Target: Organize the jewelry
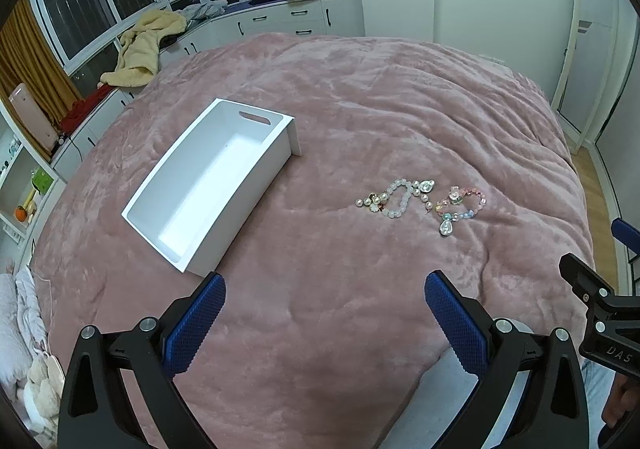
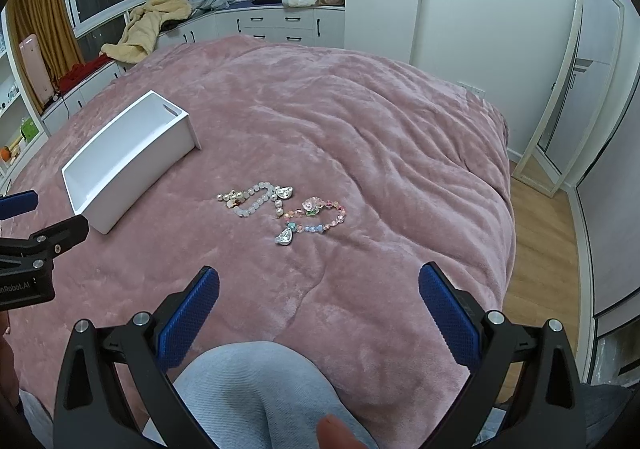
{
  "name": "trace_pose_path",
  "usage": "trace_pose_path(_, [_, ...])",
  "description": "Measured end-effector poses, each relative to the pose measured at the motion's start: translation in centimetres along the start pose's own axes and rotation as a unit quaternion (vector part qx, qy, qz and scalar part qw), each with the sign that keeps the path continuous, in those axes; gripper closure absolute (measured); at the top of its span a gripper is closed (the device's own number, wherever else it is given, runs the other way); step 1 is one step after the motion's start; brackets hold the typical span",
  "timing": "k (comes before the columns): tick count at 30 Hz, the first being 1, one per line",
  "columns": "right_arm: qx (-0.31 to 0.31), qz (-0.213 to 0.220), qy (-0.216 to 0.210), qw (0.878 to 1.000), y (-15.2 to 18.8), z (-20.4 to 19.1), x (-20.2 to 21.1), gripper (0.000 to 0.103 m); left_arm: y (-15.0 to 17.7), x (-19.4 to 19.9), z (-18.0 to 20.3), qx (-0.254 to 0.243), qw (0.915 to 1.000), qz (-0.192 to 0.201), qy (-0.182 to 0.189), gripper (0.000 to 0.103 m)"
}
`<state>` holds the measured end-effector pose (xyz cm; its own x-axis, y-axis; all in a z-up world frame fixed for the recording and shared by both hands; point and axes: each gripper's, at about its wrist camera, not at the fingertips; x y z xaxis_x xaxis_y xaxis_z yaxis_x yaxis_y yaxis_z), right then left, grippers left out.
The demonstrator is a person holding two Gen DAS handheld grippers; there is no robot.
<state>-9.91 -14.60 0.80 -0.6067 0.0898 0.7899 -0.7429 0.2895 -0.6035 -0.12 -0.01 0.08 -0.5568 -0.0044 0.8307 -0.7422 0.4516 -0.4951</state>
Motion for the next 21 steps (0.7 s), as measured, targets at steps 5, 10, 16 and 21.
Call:
trace_pose_path(5, [-0.001,-0.001,-0.002,1.0,-0.01,0.03,0.03,0.004,-0.01,-0.03,0.09,0.0,1.0,-0.001,0.0,0.002])
trace_pose_path(10, [-0.001,-0.002,-0.002,1.0,0.0,0.05,-0.03,0.004,-0.04,-0.07,0.23,-0.001,1.0,-0.001,-0.002,0.002])
trace_pose_path(16, [-0.001,-0.004,-0.003,1.0,0.26,-0.07,-0.22,0.004,0.07,-0.17,0.31,-0.002,1.0,-0.001,-0.001,0.002])
trace_pose_path(21, [-0.002,-0.006,-0.003,1.0,0.32,-0.08,-0.37,0.004,0.2,-0.32,0.25,-0.002,1.0,-0.003,0.002,0.002])
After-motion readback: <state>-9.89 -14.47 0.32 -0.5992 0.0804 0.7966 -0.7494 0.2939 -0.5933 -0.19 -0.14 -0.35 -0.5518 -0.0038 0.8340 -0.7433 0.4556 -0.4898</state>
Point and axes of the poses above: each gripper's, at about its wrist camera, not at the fingertips, and x roughly against the way its jaws point, z to its right, y to its underside, and after that the axes turned 12 degrees about -x, right-handed
